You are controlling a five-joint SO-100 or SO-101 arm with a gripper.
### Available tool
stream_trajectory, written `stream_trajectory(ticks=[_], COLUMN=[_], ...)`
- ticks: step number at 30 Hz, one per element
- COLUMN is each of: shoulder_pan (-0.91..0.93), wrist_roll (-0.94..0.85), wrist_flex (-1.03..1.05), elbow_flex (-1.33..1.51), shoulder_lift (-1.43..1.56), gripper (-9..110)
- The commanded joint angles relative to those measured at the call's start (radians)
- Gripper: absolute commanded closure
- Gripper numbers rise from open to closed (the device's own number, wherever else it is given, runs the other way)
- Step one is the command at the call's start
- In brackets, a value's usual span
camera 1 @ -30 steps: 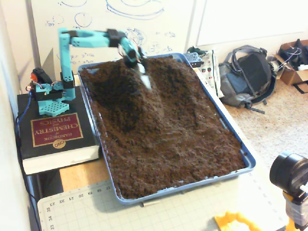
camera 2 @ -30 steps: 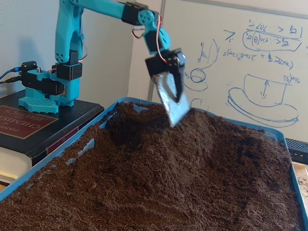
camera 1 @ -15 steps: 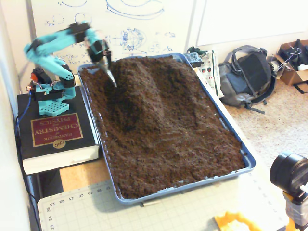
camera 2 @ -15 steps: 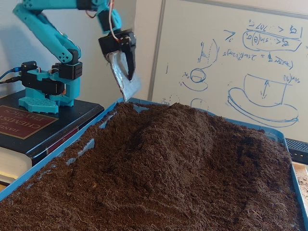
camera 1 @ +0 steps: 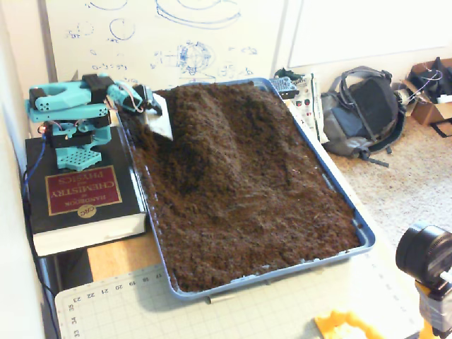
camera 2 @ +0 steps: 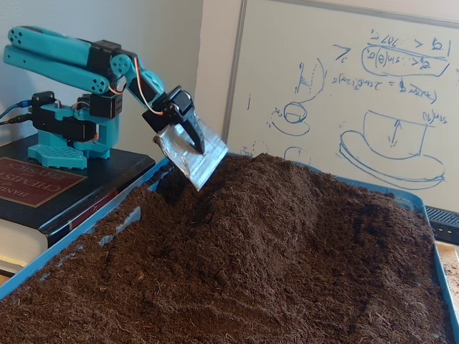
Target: Build a berm.
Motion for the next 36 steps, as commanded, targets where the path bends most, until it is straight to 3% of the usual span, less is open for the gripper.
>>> stream_trajectory(ticks=[1, 19, 36], shoulder_pan=[-0.012, -0.009, -0.011], wrist_roll=[0.011, 0.011, 0.012], wrist_flex=[-0.015, 0.322, 0.356], elbow_flex=[-0.029, -0.025, -0.025], shoulder_lift=[0.037, 0.035, 0.035], gripper=[101, 101, 101])
